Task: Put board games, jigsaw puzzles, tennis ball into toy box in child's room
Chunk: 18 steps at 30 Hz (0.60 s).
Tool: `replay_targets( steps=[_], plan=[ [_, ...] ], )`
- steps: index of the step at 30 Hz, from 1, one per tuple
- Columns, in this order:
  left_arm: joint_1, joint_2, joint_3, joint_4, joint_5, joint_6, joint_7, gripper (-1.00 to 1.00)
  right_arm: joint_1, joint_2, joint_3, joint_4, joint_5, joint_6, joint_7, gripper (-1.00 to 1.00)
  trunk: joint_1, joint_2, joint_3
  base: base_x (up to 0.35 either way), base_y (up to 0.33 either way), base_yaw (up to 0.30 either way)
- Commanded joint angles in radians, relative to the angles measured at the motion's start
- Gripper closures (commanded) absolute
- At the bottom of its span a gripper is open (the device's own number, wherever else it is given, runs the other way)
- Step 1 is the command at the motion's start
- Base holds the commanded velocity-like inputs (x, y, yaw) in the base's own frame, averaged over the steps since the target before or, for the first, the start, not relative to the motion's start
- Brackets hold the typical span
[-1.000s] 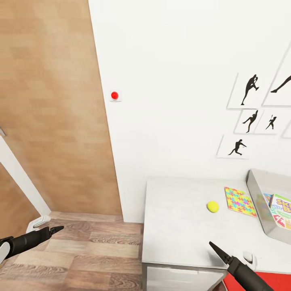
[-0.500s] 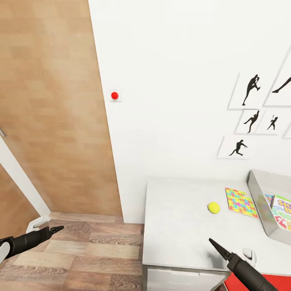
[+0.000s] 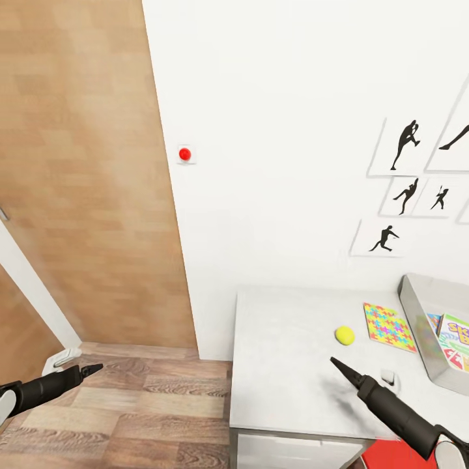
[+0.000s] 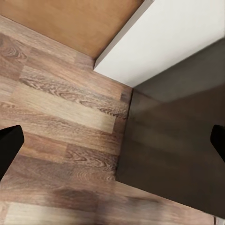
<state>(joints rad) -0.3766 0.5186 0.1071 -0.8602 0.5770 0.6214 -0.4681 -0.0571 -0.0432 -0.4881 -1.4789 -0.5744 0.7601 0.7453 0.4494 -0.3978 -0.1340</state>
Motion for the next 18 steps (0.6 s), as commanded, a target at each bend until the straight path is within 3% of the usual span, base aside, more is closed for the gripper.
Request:
replay_targets(
  steps=[1, 12, 18],
  plan=[
    [-0.001, 0.000, 0.002, 0.000, 0.004, 0.008, -0.001, -1.00, -0.012, 0.000, -0.001, 0.000, -0.002, 0.017, -0.008, -1.00, 0.001, -0.002, -0.002, 0.000, 0.000, 0.000],
    [-0.001, 0.000, 0.002, 0.000, 0.004, 0.007, -0.002, -1.00, -0.164, -0.005, 0.006, 0.001, 0.002, 0.138, -0.136, -1.00, 0.001, -0.002, -0.002, 0.000, 0.000, 0.000],
    [-0.001, 0.000, 0.002, 0.000, 0.004, 0.007, -0.002, -1.00, -0.244, -0.007, 0.034, 0.007, 0.002, 0.188, -0.220, -1.00, 0.001, -0.002, -0.002, 0.000, 0.000, 0.000]
  ],
)
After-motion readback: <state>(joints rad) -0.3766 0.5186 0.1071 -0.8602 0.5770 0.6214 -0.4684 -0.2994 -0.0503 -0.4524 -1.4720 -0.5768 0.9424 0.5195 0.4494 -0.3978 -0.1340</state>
